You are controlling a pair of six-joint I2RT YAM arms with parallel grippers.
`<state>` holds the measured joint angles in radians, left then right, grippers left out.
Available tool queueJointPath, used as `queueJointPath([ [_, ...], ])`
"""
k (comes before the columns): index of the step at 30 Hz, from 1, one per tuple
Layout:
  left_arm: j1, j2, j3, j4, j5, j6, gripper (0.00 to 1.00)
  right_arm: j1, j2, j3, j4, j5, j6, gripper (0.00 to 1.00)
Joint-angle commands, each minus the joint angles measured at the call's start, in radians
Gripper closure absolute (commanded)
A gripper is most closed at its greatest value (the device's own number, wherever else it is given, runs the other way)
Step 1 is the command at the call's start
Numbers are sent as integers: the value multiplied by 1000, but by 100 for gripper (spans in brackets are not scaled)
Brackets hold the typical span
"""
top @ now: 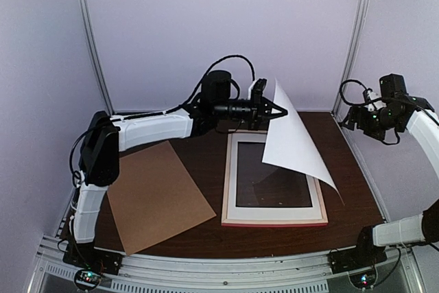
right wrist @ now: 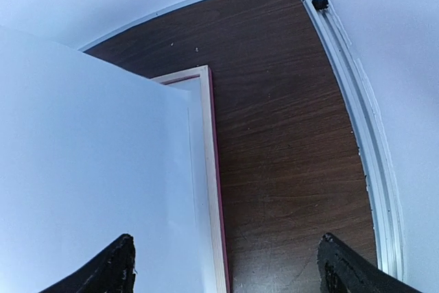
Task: Put the photo into the frame
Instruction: Place the photo on the mat board.
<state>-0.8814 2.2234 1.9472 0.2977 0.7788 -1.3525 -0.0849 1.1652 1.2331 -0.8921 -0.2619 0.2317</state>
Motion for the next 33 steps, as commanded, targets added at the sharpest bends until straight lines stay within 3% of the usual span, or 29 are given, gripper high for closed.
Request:
queueJointPath([
  [1,8,-8,-169,40,-10,56,100,-4,4,-17,18,-32,3,9],
  [13,23,-10,-334,-241,-268,252,100,-4,14,-52,38,-71,8,9],
  [33,42,-23,-372,-353,-401,346,100,0,81,-185,130,-68,-9,7],
])
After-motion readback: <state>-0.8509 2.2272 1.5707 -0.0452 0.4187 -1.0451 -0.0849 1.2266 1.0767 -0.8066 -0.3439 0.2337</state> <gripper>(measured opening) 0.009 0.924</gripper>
